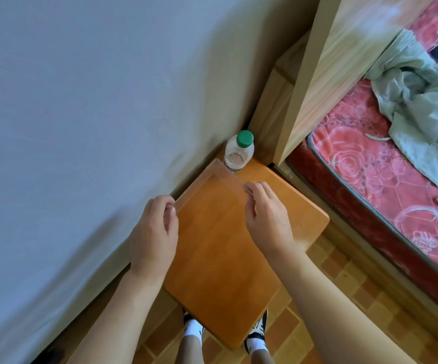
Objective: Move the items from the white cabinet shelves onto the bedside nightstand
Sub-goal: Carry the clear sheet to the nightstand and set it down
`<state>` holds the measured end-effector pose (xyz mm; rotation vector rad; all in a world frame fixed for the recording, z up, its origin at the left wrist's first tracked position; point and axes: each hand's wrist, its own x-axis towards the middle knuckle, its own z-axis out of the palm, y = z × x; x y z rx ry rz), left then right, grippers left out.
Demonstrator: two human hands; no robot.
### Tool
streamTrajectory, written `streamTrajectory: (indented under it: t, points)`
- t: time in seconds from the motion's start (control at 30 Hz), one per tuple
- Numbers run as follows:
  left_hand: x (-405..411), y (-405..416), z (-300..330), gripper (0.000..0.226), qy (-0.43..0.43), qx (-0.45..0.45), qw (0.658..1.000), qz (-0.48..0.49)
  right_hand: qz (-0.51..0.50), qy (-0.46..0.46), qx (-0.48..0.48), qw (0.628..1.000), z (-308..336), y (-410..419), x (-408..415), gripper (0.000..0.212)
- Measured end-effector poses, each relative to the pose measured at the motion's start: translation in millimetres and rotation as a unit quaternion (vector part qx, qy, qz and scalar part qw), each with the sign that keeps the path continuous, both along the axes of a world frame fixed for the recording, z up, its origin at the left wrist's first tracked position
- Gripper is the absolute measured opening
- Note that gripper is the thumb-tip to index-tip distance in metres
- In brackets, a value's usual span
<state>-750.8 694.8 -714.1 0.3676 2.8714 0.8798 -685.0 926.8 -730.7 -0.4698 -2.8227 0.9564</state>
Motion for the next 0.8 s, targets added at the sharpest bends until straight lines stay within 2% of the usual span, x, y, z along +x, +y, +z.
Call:
streamTrajectory:
  t: [0.4,0.8]
  points:
    - [-14.4,7.9,-49.7,0.012,0.031,-0.003,0.999,0.030,-0.007,0.040,0.000,0.999,-54.4,0.9,-16.6,0.027]
    - [-20.9,15.4,-62.6,0.010,0.039,0.033,0.998,0.046,-0.016,0.055,0.003,0.998,-61.8,7.0,-27.3,0.029]
